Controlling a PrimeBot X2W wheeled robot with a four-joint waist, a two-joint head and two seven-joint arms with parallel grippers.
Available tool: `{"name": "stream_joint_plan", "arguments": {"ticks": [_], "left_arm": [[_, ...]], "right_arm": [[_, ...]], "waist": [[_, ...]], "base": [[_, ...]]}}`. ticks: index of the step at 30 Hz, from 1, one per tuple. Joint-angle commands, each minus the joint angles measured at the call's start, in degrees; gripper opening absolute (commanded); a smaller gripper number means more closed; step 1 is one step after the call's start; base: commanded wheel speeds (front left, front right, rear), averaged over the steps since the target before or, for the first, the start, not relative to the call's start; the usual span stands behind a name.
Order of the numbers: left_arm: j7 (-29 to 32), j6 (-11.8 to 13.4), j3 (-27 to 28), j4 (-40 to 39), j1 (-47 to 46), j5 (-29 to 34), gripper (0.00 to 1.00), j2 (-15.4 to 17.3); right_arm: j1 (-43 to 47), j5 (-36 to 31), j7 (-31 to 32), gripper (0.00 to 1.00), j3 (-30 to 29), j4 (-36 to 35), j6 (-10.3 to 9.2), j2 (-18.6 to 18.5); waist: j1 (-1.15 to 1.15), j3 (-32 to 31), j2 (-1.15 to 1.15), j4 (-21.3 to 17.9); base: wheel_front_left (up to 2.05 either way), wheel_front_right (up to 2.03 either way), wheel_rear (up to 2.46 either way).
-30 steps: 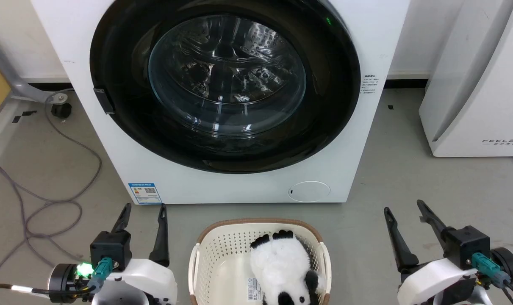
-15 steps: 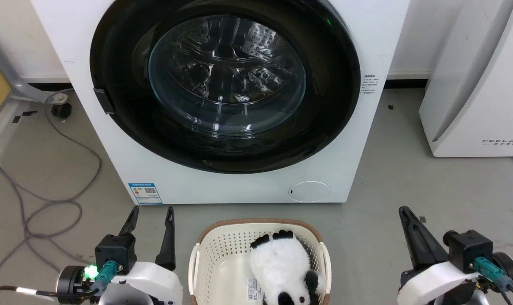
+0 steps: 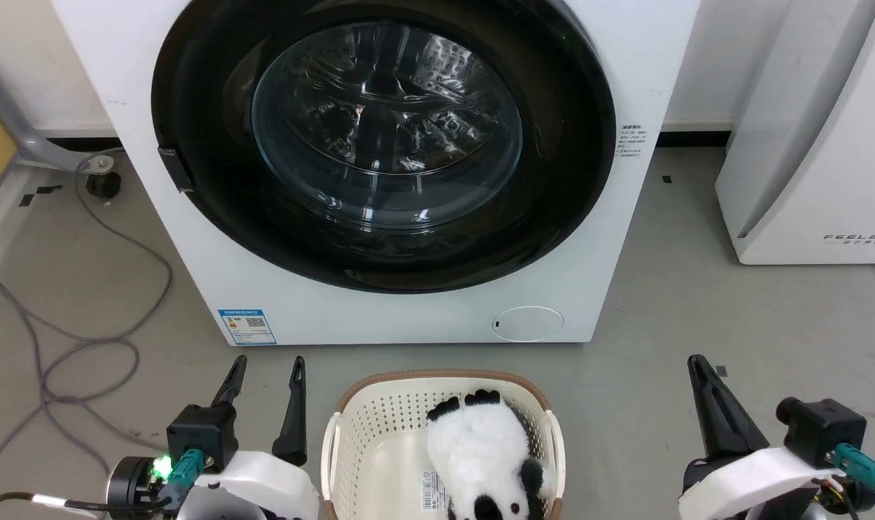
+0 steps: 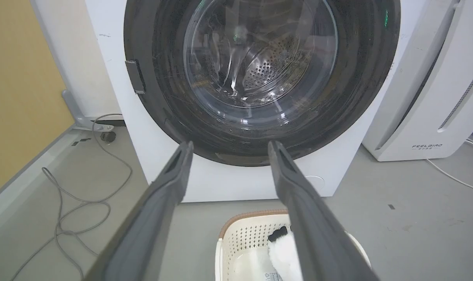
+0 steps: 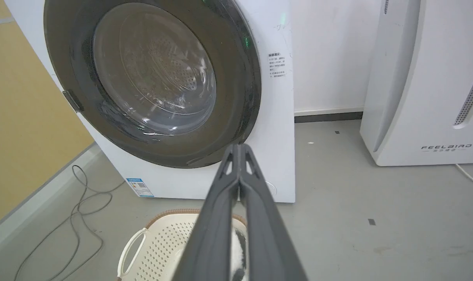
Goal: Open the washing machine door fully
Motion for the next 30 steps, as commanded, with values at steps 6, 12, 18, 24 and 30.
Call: {"name": "stream_joint_plan", "arguments": {"ticks": [6,12,18,24,30], "left_arm": [[-1.3,-0.5,-0.3,0.7,-0.7,-1.5,1.0,0.0],[-2.0,-0.7,-0.4,1.2,-1.0,-2.3,1.0,0.0],[-2.6,-0.9,-0.5,1.4,-1.4,-2.7,1.0,0.1],[-3.3,-1.2,-0.6,1.5,-2.2,-3.2,1.0,0.3],[-4.1,-1.8,-1.3,1.5,-3.7,-3.4,1.0,0.6]], "right_arm": [[-2.3,8.6,-1.2,0.0,0.0,1.5,0.01,0.0],[-5.3,18.1,-1.7,0.0,-0.5,3.2,0.02,0.0],[-9.0,24.7,-1.4,0.0,-2.2,5.3,0.02,-0.1],[-15.3,32.2,-0.5,0.0,-4.0,9.7,0.02,-1.3],[-24.4,40.6,1.4,0.0,-4.6,16.3,0.02,-4.0]], "waist": [[0.0,0.6,0.0,-0.1],[0.0,1.0,0.0,-0.1],[0.0,1.8,0.0,0.0],[0.0,3.2,0.0,0.0],[0.0,5.3,0.0,0.6]], "base": [[0.0,0.0,0.0],[0.0,0.0,0.0],[0.0,0.0,0.0],[0.0,0.0,0.0],[0.0,0.0,0.0]]}}
